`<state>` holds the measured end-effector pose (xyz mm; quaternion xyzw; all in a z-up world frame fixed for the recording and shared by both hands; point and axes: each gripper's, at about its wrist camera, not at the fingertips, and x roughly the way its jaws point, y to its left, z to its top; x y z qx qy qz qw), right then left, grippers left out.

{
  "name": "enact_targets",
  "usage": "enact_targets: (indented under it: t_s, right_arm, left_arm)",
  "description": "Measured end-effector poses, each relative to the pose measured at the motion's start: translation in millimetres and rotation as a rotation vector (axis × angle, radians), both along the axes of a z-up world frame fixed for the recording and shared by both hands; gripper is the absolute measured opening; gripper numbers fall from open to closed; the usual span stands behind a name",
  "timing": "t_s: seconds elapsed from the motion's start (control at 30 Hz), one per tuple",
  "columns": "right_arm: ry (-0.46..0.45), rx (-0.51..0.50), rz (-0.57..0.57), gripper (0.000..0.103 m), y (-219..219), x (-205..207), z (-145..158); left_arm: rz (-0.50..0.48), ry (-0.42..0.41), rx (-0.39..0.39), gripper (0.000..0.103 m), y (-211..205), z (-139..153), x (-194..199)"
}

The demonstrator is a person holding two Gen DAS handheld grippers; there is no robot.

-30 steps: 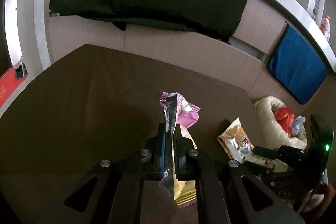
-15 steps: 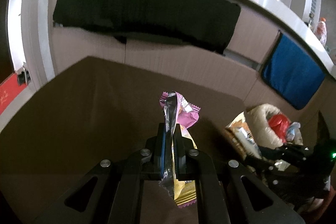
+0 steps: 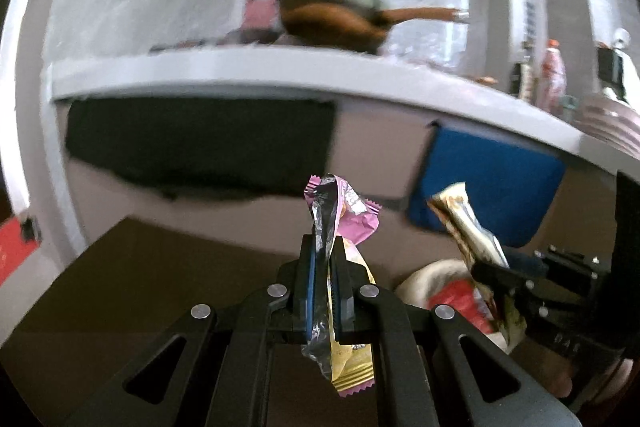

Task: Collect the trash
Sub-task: 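Carry the candy wrapper and snack bag over the bin with both tools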

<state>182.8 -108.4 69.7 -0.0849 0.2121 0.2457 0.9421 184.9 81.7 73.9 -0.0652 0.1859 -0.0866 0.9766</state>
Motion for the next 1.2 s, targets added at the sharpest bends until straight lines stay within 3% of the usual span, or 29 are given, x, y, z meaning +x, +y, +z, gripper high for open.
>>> enact_targets:
  t_s: [0.27,0.53,0.87,1.2]
  right_arm:
    - [-0.112,0.036,-0.145,0.023,-87,-16,46]
    - [-0.122,0.062,-0.252,0.024,-144,-6,45]
    - [-0.055,0.085,-0.298,0.025,-166,10,16]
    - [0.073,0.108,-0.309,0.026,-176,45,-31]
  left_arm:
    - [-0.136,-0.075,0.034,0.007,-83,32,0]
    - [-0.223,-0.047,0.035,0.007,-143,32,21]
    - [-0.277,0.051,0.019,0.007,-167,-8,52]
    - [-0.333,0.267,-0.005,0.007,-184,-76,99]
